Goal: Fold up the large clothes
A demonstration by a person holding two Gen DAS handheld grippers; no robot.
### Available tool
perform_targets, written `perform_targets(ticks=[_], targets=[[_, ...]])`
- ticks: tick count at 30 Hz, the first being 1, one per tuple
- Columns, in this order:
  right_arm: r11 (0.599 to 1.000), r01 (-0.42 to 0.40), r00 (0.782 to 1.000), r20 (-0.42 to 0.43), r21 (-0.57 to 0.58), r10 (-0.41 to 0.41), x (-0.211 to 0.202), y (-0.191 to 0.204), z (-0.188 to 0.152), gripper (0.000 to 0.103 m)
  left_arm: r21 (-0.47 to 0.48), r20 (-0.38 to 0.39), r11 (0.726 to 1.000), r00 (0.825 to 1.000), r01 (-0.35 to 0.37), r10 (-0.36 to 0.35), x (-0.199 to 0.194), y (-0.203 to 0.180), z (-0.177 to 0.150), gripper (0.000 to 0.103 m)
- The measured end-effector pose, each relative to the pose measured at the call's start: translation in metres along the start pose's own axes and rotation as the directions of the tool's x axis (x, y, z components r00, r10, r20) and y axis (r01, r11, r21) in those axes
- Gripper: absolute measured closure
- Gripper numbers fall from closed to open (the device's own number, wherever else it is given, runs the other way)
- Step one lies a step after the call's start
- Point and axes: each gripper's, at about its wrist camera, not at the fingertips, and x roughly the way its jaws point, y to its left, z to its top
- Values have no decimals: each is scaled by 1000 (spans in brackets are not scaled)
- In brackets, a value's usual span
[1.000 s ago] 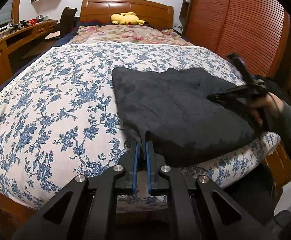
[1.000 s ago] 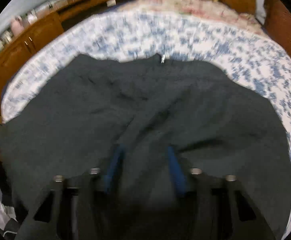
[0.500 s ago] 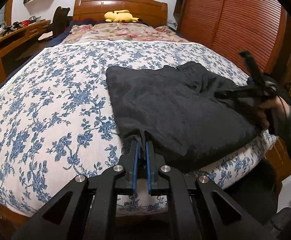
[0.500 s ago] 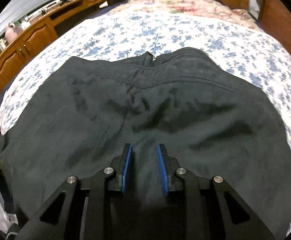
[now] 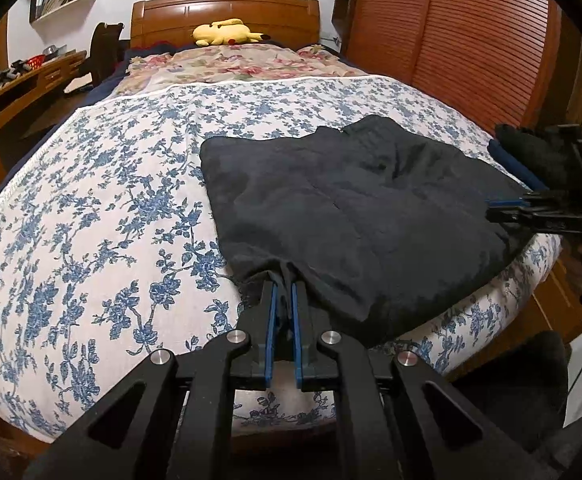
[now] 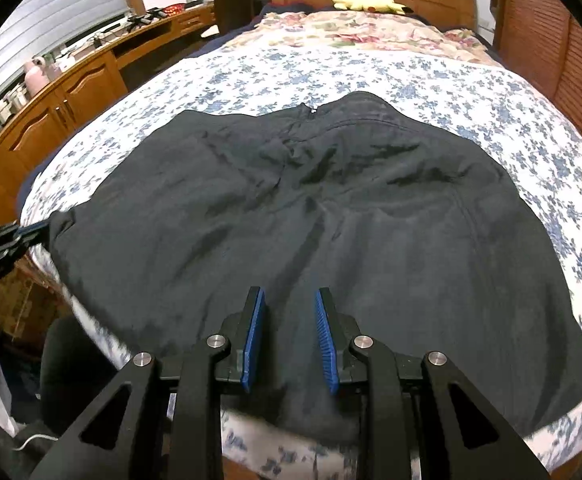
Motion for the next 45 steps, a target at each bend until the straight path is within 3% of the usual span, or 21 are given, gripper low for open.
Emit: perform_targets(ticks=[6,13,18,26,31,36,40,45], targets=[[998,12,1000,-6,-59,-13,-3,1,-10,70,-28,7,999,999,-37,37,-5,0,-5,95],[1000,16,1000,-1,-13,-16,4,-16,-17,65,-43,-10,997,998,-60,59,-6,-1,-6,95],[999,-15,999,28,32,14,7,-19,-24,53,-39,-13,998,998,-55,55,-8,-3,-3,95],[1000,-1,1000,26,-2,1,25,-12,-21,49,-43,31,999,999,-24,25,-22,-11,16,96],[998,-60,998,37,22,59,31,-23,-27,49,25,79,1000,997,-4,2,-31,-40,48,97],[997,-70,995,71,44,66,19,-36,-34,49,119,130,993,991,4,-19,-33,-82,89,97],[994,-50,991,129,92,38,-6,-61,-47,49,179,157,983,985,48,-77,-28,-122,124,97],[989,14,984,171,149,-40,-38,-106,-67,49,261,138,959,979,111,-150,-4,-184,155,98]])
